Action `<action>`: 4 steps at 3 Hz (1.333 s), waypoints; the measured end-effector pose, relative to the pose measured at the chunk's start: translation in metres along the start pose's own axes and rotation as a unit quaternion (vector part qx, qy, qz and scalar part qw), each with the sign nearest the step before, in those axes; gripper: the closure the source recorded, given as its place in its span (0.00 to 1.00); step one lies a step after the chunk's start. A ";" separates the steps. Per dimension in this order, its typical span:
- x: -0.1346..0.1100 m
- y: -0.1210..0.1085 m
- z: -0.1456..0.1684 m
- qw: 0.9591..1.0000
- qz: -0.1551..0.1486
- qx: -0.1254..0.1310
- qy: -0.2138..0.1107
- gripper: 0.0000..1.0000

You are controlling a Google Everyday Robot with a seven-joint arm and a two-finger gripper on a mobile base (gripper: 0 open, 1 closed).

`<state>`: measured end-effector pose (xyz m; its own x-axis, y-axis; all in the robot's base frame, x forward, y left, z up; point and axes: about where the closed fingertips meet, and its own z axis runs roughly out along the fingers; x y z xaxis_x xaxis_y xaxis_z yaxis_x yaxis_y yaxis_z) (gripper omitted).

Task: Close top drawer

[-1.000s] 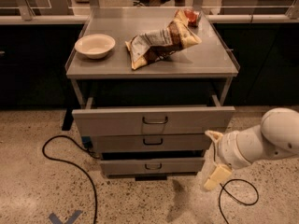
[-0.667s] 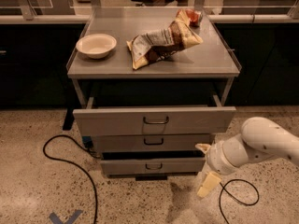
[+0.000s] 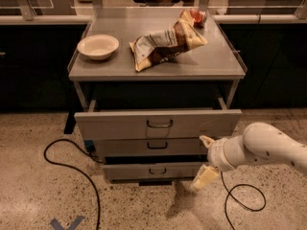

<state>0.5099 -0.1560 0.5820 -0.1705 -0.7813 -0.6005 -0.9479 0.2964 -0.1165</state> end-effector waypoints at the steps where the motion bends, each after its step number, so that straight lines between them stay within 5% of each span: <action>1: -0.019 -0.035 -0.027 0.996 0.001 0.085 -0.008 0.00; 2: -0.027 -0.066 -0.031 0.994 0.014 0.108 -0.008 0.00; 4: -0.036 -0.084 -0.008 0.995 0.025 0.098 -0.005 0.00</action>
Offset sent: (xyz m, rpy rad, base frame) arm 0.1057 -0.0127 0.0606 -0.0151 -0.1307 -0.1709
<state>0.5935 -0.1569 0.6199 -0.2124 -0.7582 -0.6164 -0.8672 0.4370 -0.2387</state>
